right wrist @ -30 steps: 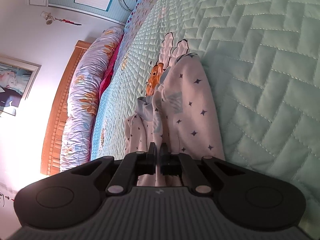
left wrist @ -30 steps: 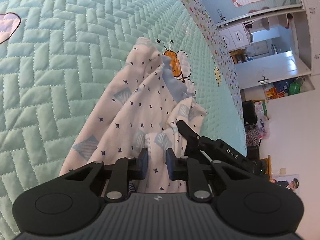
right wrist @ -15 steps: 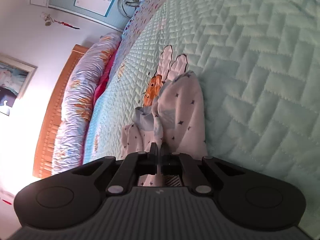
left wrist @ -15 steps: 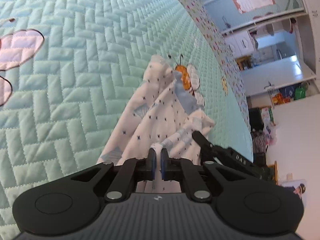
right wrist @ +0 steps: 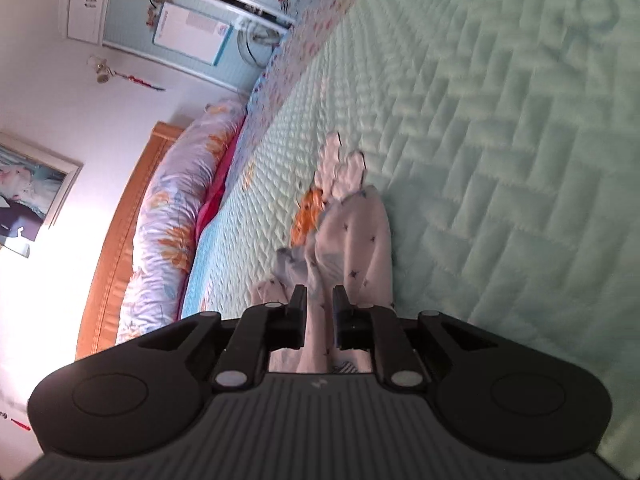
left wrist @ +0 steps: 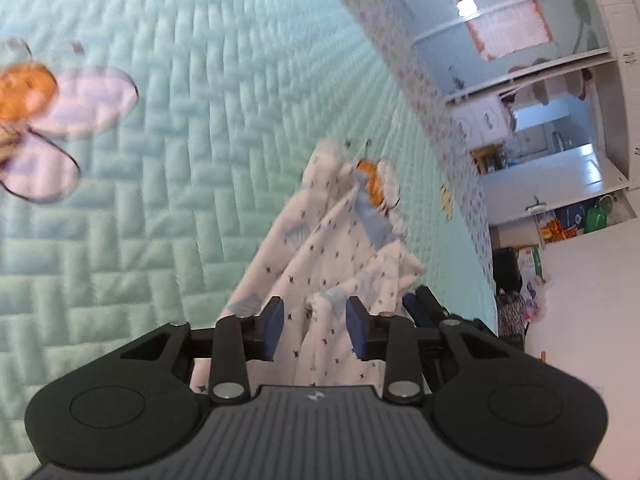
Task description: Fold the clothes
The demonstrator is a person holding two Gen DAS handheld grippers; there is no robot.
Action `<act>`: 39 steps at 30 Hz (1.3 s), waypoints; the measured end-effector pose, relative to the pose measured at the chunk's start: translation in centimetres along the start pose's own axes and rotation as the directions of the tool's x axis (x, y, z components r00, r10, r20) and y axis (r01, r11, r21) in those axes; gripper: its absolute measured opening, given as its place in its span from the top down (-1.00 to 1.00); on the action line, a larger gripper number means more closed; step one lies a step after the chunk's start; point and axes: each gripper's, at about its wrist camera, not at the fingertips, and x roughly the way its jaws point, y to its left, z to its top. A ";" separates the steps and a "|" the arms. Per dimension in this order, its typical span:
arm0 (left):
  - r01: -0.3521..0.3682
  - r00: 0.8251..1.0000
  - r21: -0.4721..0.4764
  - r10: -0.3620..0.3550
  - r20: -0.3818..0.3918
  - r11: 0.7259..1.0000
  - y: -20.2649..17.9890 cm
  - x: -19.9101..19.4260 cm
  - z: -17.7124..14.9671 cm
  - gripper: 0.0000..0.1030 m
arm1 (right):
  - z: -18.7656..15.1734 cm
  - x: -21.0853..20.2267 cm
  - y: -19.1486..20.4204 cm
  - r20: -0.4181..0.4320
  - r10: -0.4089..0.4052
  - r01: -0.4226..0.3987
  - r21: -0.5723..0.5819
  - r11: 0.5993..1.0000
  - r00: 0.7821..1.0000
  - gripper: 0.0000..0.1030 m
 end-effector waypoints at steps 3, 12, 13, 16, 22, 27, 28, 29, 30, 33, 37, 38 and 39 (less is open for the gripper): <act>0.056 0.998 0.073 -0.055 -0.012 0.996 -1.7 -0.3 -0.2 0.20 | -0.1 0.1 1.3 -0.017 0.052 -0.052 -0.027 0.998 0.999 0.72; 0.004 0.995 0.137 0.011 -0.104 0.991 -1.3 4.4 -0.7 0.12 | -1.0 5.1 0.4 -0.126 -0.043 0.042 -0.009 0.999 0.991 1.00; 0.012 0.995 0.134 0.002 -0.102 0.991 -1.2 4.2 -0.6 0.11 | -1.0 4.8 0.7 -0.124 -0.039 0.037 -0.016 0.999 0.992 0.95; 0.037 0.994 0.101 -0.027 -0.102 0.994 -1.1 3.4 -0.5 0.11 | -1.0 3.9 1.6 -0.096 -0.006 0.004 -0.019 1.000 0.995 0.66; -0.007 0.996 0.132 0.020 -0.092 0.991 -1.0 3.6 -1.0 -0.06 | 0.6 5.2 0.6 -0.052 -0.056 0.057 0.024 0.998 0.997 0.69; 0.003 0.996 0.103 0.007 -0.094 0.995 -0.5 3.2 -0.7 -0.06 | 0.9 4.1 1.0 -0.003 -0.001 0.001 0.071 0.997 1.000 0.56; 0.000 0.996 0.109 0.010 -0.089 0.994 -0.7 3.1 -0.8 -0.06 | 0.9 3.7 1.2 0.024 0.032 -0.034 0.082 0.996 0.999 0.55; -0.006 0.996 0.118 0.016 -0.084 0.993 -0.8 3.0 -0.9 -0.06 | 1.0 3.4 1.1 0.038 0.052 -0.056 0.102 0.993 0.998 0.53; -0.011 0.996 0.123 0.021 -0.082 0.992 -0.8 3.2 -1.1 -0.06 | 1.1 3.2 0.9 0.052 0.071 -0.077 0.121 0.990 0.996 0.53; -0.015 0.997 0.129 0.025 -0.075 0.991 -0.8 3.1 -1.3 -0.06 | 1.7 4.9 -0.2 -0.004 -0.100 0.099 0.106 0.989 0.995 0.70; -0.015 0.997 0.123 0.024 -0.079 0.992 -0.6 3.2 -1.2 -0.06 | 1.9 3.9 -0.2 0.070 -0.056 0.044 0.165 0.985 0.996 0.51; -0.015 0.997 0.125 0.025 -0.076 0.992 -0.6 3.1 -1.2 -0.06 | 1.9 3.4 0.1 0.094 -0.032 0.015 0.171 0.985 0.995 0.46; -0.016 0.997 0.128 0.026 -0.074 0.992 -0.6 3.1 -1.3 -0.06 | 1.7 3.1 0.6 0.101 -0.008 -0.009 0.166 0.986 0.995 0.46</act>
